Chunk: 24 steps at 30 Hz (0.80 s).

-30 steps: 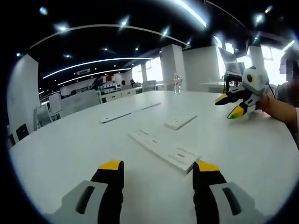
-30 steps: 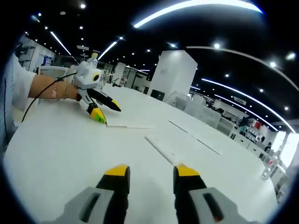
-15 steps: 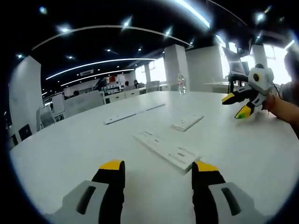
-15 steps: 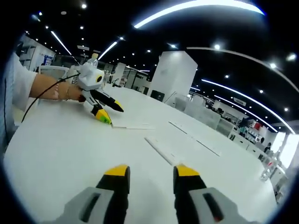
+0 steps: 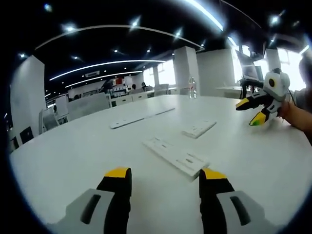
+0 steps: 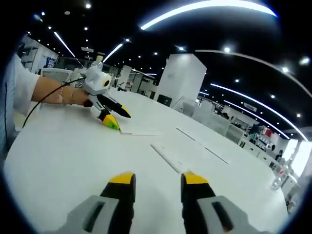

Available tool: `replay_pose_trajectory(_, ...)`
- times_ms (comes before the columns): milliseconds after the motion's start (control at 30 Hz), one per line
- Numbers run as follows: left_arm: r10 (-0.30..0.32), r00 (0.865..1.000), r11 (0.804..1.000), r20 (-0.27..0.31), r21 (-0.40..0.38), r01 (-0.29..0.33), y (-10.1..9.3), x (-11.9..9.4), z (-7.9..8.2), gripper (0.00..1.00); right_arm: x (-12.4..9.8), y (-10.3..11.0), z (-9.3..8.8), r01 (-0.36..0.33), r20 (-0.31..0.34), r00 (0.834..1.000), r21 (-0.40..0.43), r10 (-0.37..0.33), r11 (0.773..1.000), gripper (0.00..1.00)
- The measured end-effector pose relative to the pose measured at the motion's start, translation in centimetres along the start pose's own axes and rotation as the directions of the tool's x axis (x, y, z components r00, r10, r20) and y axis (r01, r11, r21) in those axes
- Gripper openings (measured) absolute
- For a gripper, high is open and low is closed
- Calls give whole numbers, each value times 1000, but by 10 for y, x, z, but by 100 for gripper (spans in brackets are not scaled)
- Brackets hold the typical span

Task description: Locate the socket holder cover, grip the socket holder cover, clip it into the socket holder slot.

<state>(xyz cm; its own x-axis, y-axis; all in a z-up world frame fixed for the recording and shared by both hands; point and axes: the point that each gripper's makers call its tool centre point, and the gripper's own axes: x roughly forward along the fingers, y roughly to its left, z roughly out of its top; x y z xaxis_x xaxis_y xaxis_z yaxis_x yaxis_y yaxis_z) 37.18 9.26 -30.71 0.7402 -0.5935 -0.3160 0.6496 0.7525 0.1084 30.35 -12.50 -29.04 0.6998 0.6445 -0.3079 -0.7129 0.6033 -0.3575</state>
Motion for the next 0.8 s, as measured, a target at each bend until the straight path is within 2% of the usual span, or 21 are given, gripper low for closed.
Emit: replay_pose_trajectory(800, 34, 999, 999, -9, 35, -34, 3, 17, 6, 52, 1, -10, -10, -1, -9, 1000, -8, 1, 1000, 38)
